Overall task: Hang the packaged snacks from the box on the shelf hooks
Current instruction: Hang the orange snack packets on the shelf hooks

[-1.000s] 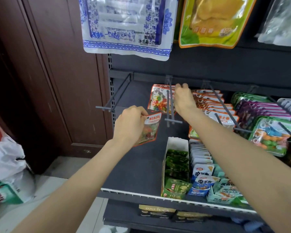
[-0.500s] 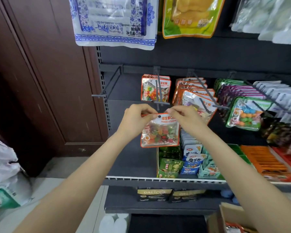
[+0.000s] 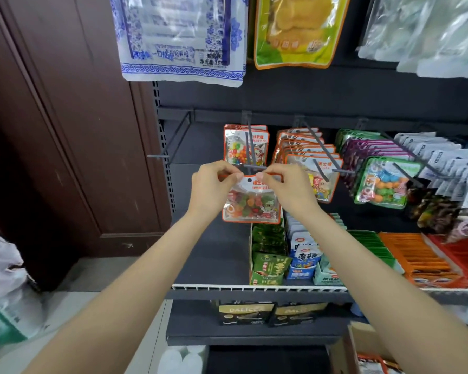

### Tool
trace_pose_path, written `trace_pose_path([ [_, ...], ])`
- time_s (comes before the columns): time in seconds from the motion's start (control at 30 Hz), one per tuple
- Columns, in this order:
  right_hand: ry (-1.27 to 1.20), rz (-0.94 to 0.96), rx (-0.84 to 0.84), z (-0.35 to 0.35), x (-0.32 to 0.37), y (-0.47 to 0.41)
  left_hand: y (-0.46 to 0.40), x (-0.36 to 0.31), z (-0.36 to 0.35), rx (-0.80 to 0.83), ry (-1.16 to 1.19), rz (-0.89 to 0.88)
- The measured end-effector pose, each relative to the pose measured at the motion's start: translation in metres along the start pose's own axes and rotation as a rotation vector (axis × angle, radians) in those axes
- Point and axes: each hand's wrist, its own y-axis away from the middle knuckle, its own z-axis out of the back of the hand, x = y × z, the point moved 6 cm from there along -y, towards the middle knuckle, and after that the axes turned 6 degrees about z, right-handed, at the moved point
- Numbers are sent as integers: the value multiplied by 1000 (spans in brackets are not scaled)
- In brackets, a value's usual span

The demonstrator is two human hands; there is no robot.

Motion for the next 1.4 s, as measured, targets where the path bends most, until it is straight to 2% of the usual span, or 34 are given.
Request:
trace_pose_path([
  [0.6,217,-11,-92,-1,-4,-9,-11,6,-4,-30,17,-18],
  [0.83,663,131,-111,-8,-5,-60,-66,11,-32,-125,-92,-22],
  [0.93,781,127,-94,-16,-17,-98,-105,19,-46,-175,-131,20],
  [1.07,756,12,-81,-21,-36,-135,-143,23,-58,-204,-195,81],
  [1.17,726,-36,-95,-26,-45,-145,-156,20,-61,-220,-240,58],
  [1.4,743,27,-83,-27,-39,-137,-143,18,-53,-219,-366,64],
])
